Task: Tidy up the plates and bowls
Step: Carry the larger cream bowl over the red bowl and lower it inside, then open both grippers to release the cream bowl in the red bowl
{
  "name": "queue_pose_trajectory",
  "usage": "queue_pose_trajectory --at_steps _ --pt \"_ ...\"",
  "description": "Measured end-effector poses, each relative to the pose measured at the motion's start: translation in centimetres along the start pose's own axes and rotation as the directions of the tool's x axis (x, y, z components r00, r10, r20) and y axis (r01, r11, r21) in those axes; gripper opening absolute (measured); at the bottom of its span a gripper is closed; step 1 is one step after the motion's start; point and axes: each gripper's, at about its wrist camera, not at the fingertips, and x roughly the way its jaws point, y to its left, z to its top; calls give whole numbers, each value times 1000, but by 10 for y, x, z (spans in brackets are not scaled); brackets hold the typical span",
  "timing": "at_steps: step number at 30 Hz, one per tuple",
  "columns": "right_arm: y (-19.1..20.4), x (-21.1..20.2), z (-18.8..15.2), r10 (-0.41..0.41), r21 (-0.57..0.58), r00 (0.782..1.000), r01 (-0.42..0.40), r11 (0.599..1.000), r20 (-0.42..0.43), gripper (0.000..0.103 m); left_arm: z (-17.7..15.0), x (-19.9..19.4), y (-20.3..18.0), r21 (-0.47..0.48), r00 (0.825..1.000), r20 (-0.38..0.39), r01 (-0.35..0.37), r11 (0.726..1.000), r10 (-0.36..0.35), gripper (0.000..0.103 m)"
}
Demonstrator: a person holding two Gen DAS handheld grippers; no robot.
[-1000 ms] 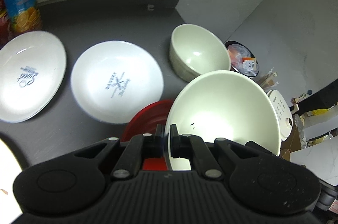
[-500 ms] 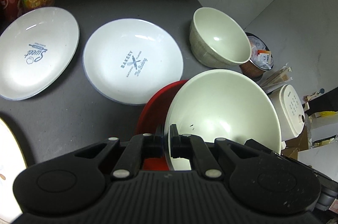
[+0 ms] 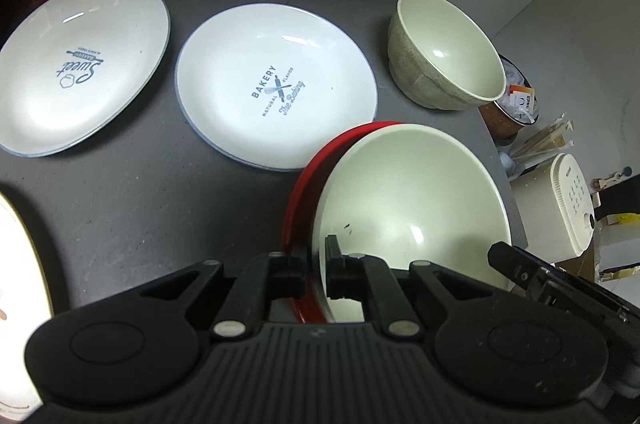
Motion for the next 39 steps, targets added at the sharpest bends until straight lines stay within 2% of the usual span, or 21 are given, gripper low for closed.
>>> queue_pose_trajectory --at_steps 10,20,27,29,34,39 --pt "3 -2 -1 -23 6 1000 23 1000 -22 21 5 -6 -3 25 1000 -12 1 1000 -1 7" --pt "7 -13 -3 -57 46 998 58 997 -8 21 12 -17 4 34 996 -64 69 997 -67 15" --pt "11 -23 -11 -65 122 998 64 990 8 21 10 -25 4 103 994 -74 93 990 -86 18" --pt "15 -29 -15 -62 147 998 59 987 20 26 9 -30 6 132 996 -72 62 989 -53 28" --pt "27 -45 -24 -98 189 993 85 978 63 53 7 -43 19 175 996 -65 70 982 -59 41" --pt "36 -61 -35 -133 254 985 102 962 108 65 10 -57 35 208 998 -37 51 977 -44 58"
